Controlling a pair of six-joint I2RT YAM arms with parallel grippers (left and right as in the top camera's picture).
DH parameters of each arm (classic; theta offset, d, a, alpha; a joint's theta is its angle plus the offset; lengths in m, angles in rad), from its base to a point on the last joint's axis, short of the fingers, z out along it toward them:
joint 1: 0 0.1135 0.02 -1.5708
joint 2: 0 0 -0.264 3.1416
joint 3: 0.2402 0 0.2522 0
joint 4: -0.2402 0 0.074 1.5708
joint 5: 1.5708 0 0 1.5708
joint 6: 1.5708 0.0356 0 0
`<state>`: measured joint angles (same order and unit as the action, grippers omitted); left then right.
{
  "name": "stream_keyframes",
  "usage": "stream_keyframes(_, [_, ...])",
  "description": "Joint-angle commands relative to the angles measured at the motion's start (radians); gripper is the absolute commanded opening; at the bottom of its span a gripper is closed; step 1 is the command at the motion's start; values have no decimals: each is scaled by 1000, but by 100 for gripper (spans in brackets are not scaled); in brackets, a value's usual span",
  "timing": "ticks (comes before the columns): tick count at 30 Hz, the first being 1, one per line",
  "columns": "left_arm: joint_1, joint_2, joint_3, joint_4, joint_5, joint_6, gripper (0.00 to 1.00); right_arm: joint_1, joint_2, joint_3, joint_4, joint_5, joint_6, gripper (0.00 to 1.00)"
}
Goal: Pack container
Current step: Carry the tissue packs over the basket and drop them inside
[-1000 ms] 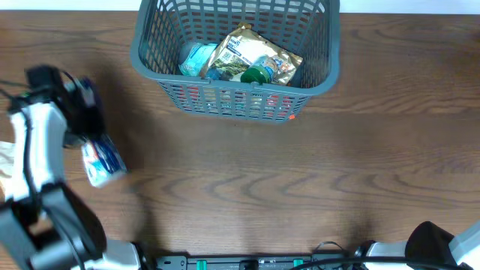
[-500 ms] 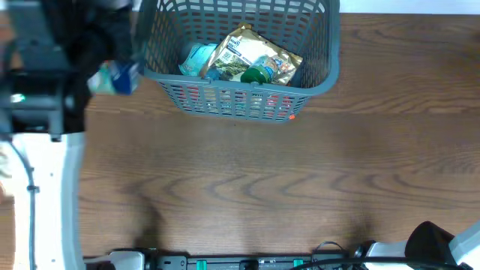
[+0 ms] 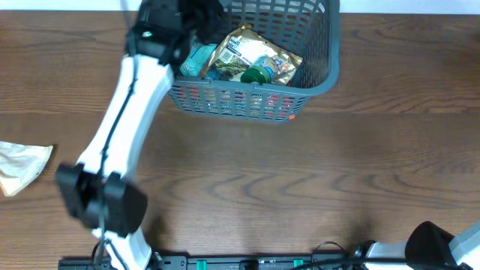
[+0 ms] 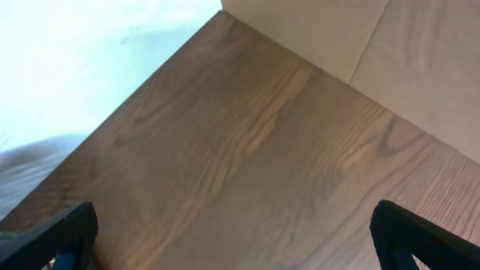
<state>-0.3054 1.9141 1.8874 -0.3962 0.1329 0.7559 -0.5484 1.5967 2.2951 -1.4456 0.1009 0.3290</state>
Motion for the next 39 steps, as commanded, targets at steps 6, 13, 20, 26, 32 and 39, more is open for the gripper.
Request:
stream_keyframes(6, [-26,100,13,-34,-13,89,6,-6,-5,-1,-11,-5,-12,99])
stream_keyframes(13, [-32,100,13,-124,-13,89,6,-6,-5,-1,-9,-5,-12,99])
stream_keyframes(20, [-32,100,12,-248,-12,89,6,-6,-5,-1,-9,-5,-11,99])
stream_keyframes(26, [-32,100,12,-291,-12,89,37,-6,-5,-1,-11,-5,-12,99])
stream_keyframes(32, [-33,100,12,-295,-12,89,94,-6,-5,-1,-11,-5,-12,99])
stream_keyframes(39, [-33,63,16,-208,-68,75,98,-6,-5,0,-10,-5,-12,99])
